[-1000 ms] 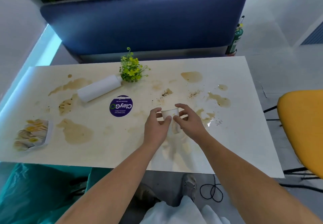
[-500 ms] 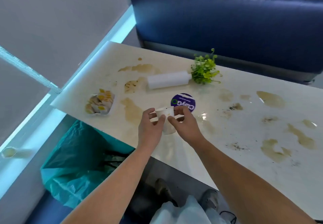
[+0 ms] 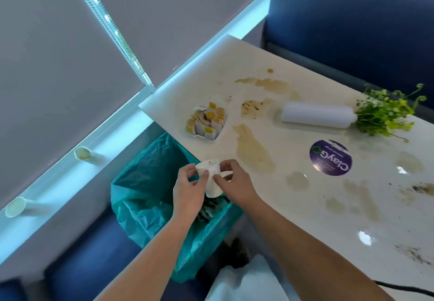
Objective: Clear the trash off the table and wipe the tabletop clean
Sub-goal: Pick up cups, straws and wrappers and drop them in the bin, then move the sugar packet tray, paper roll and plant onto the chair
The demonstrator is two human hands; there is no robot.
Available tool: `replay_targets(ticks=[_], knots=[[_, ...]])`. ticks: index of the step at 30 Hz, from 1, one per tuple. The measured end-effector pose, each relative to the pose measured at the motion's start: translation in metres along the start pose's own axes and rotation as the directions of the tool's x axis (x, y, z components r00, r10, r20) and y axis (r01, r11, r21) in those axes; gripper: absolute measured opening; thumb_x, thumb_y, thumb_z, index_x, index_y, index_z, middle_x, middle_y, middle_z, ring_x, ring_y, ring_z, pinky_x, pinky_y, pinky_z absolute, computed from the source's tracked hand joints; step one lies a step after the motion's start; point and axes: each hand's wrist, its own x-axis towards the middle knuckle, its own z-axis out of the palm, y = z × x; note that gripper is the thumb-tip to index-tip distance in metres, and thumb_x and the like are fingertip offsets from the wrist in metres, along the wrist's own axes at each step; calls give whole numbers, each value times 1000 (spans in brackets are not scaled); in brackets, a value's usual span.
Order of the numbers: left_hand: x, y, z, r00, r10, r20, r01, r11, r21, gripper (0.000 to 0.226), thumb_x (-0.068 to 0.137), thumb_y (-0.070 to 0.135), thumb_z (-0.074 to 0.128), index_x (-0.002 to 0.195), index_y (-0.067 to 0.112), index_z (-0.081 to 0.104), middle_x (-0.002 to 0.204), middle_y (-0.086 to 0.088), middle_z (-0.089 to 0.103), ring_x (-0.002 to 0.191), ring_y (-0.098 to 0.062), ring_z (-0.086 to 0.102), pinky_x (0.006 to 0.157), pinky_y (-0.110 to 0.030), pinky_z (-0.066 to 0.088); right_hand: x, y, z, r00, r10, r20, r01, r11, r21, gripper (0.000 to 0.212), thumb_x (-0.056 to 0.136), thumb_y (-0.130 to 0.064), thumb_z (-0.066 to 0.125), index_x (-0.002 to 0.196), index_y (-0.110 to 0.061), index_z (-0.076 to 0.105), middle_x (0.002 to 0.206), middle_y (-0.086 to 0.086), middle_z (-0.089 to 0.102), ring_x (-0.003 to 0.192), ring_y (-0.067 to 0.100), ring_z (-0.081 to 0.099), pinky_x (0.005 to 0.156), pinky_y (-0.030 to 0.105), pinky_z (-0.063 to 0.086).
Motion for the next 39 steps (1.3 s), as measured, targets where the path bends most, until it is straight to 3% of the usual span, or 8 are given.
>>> replay_targets(ticks=[4, 10, 14, 19, 22, 24, 30, 39], knots=[[17, -16, -33, 998, -21, -61, 22, 999, 22, 35, 90, 49, 71, 120, 41, 55, 110, 19, 68, 90, -8, 72, 85, -45, 61, 13, -4, 43, 998, 20, 57, -17, 998, -59, 30, 87, -33, 70, 114, -32, 55, 107, -21, 63, 78, -9, 63, 65, 14, 48], [32, -33, -64, 992, -33, -119, 44, 995, 92, 33, 93, 45, 70, 121, 39, 54, 110, 21, 65, 83, 10, 67, 87, -42, 61, 24, -6, 88, 996, 10, 85, 1, 992, -127, 29, 88, -31, 71, 112, -31, 55, 110, -11, 60, 86, -2, 60, 62, 5, 43], [36, -40, -74, 991, -55, -124, 67, 993, 94, 38, 93, 44, 70, 126, 33, 55, 112, 18, 65, 91, 1, 69, 89, -42, 60, 27, -2, 103, 994, 37, 103, -24, 991, -128, 27, 89, -29, 69, 113, -27, 56, 107, -11, 61, 89, 2, 61, 67, 9, 45], [35, -43, -80, 992, -64, -110, 83, 981, 177, 46, 92, 49, 68, 132, 34, 50, 126, 18, 60, 91, 7, 63, 77, -22, 49, 30, 5, 113, 988, 91, 126, -61, 972, -225, 46, 94, -28, 63, 137, -19, 51, 128, -3, 61, 117, 16, 58, 88, 20, 42], [35, -43, -83, 990, -76, -121, 95, 983, 160, 53, 93, 48, 68, 138, 30, 47, 135, 12, 53, 104, -3, 64, 82, -27, 45, 31, 6, 111, 978, 136, 158, -86, 954, -289, 57, 96, -27, 59, 149, -13, 43, 147, 4, 51, 134, 22, 49, 106, 31, 40], [34, -41, -82, 989, -66, -131, 85, 986, 144, 53, 93, 47, 68, 139, 30, 47, 138, 10, 52, 108, -7, 64, 84, -28, 45, 31, 4, 105, 979, 136, 152, -89, 956, -279, 55, 97, -26, 57, 149, -15, 43, 148, 4, 50, 133, 22, 50, 109, 34, 41], [33, -22, -73, 990, 0, -139, 20, 990, 139, 49, 94, 47, 66, 138, 34, 48, 138, 11, 54, 103, 2, 62, 76, -21, 45, 37, -11, 75, 998, 56, 18, -52, 981, -185, 34, 94, -22, 62, 128, -20, 60, 121, -1, 63, 95, 10, 62, 86, 26, 50], [19, 20, -34, 992, 56, -111, -39, 989, 145, 47, 97, 46, 64, 139, 35, 48, 134, 17, 55, 95, 10, 60, 69, -12, 41, 43, -25, 1, 997, 20, -72, -28, 995, -100, 25, 96, -20, 61, 121, -23, 61, 108, -7, 64, 84, 0, 59, 61, 4, 42]])
